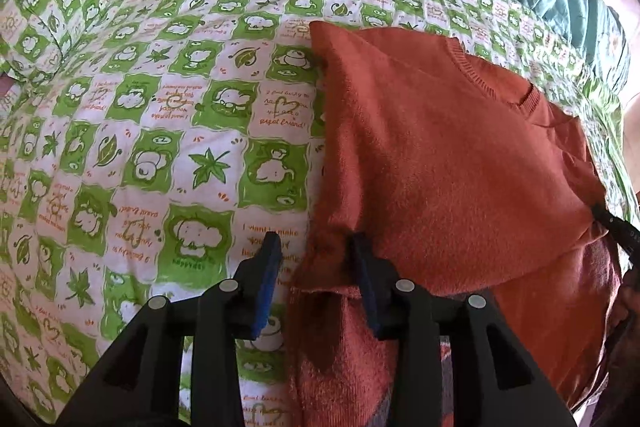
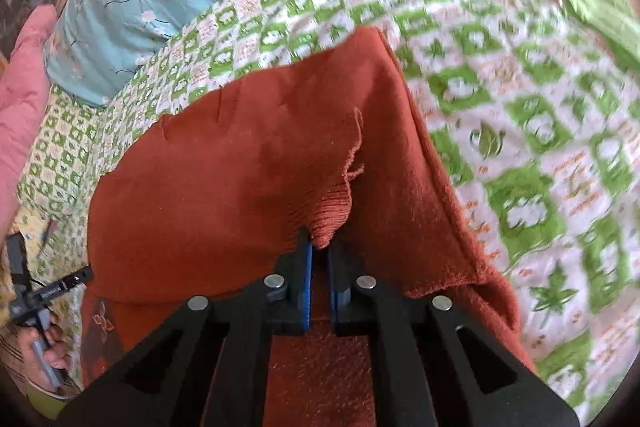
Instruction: Fold small clothes
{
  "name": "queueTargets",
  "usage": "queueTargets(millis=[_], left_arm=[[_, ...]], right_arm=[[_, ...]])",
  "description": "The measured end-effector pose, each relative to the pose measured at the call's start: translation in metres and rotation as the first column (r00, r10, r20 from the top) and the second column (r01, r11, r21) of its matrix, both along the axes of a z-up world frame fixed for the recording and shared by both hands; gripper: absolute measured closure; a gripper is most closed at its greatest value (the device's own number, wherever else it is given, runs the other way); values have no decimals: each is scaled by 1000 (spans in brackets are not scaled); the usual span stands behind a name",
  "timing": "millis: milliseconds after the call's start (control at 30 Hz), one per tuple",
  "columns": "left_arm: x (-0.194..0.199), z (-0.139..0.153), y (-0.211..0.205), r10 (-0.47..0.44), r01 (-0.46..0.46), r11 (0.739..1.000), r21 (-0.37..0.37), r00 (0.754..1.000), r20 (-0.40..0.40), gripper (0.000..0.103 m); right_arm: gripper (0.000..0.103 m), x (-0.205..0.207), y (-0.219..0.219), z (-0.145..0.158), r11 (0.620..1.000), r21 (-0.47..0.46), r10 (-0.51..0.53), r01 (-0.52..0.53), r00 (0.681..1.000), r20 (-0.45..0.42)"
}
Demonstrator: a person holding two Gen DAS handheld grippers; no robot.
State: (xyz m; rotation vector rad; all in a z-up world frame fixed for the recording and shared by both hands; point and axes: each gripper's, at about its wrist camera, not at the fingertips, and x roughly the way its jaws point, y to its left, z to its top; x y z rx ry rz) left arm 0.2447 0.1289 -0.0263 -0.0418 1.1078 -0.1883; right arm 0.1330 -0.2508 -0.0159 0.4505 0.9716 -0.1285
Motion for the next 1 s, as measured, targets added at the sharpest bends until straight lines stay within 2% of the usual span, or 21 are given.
queueTargets(millis=[33,133,200,333,400,467,567,733,1000], left_arm=[[-1,-1,-1,-5,5,1000,3,1000,-4,64],[-8,3,-2,1,-1,1000,11,1000,-2,63],[-18,8,0,0,0,1000,2,1000,9,63],[-46,8,2,-12,12,1000,-2,1000,4,62],[-66,7,1,-19,19,1000,4,1000,7,62],[-84,8,1,-23,23,1000,1,1000,17,61],[-117,9,5,-32,33,999,-30,999,15,60],[-167,10,16,-36,37,999,-38,999,22,59],[-225,3,30,-53,54,998,-41,999,11,56]], right_arm=[[96,1,-1,-2,1000,-13,5,-5,1000,-13],[95,-2,-9,-8,998,52,-23,24,999,-23],[83,-11,-7,3,998,51,-26,26,1000,-7],[75,-40,1,32,999,44,8,-10,999,52],[63,-55,3,42,999,44,28,-31,997,72],[56,-68,4,47,998,44,48,-51,996,75],[56,-87,5,47,995,73,68,-74,994,85],[55,-113,17,48,988,76,131,-138,988,85],[55,-150,37,51,965,71,245,-252,966,87]])
